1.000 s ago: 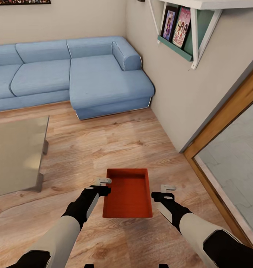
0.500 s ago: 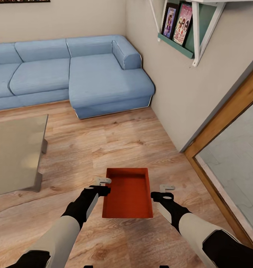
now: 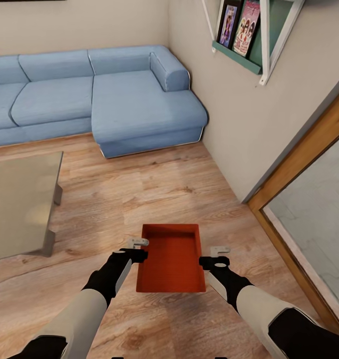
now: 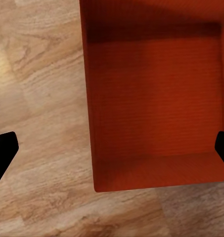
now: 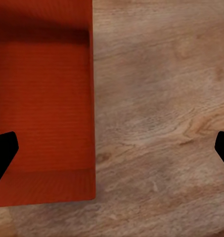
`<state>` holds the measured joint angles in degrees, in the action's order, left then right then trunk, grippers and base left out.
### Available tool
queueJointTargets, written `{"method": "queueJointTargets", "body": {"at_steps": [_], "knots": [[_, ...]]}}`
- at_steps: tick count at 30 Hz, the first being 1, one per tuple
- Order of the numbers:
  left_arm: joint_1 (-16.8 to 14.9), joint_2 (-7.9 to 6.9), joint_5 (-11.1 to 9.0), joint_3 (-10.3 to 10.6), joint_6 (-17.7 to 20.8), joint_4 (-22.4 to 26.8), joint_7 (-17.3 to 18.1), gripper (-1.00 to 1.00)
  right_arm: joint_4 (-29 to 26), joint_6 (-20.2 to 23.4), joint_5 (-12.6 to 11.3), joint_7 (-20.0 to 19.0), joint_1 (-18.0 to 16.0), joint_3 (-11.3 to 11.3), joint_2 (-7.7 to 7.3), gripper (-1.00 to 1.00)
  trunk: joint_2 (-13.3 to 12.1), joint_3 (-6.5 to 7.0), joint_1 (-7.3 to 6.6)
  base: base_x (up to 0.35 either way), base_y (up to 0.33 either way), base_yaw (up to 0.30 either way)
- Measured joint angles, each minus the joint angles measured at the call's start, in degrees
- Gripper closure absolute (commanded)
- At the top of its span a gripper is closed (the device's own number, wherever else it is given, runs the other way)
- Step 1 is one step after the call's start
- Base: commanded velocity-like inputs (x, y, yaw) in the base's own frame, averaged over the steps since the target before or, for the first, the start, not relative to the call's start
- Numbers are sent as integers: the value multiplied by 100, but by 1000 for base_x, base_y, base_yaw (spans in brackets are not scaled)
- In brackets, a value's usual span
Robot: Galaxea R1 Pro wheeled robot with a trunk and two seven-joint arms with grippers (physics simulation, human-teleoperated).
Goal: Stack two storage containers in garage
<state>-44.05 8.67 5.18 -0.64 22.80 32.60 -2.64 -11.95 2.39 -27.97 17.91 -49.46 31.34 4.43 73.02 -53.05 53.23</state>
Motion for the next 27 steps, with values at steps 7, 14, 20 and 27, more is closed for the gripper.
{"method": "queueJointTargets", "body": {"at_steps": [7,14,20,27], "knots": [[-3,-17,2,-220,6,6,-7,-100,5,0,-20,0,0,-8,-9,-100,281,-126,154,0,0,0],[2,-15,21,-521,10,1,3,-100,9,0,-31,0,0,-9,-17,-100,562,-251,308,0,0,0],[2,-13,39,-493,11,0,-3,-100,9,-3,-42,6,0,-9,-29,-100,802,-359,439,0,0,0],[-1,-12,48,-486,11,0,-5,-100,9,-8,-49,9,0,-15,-36,-100,1083,-485,593,0,0,0]]}}
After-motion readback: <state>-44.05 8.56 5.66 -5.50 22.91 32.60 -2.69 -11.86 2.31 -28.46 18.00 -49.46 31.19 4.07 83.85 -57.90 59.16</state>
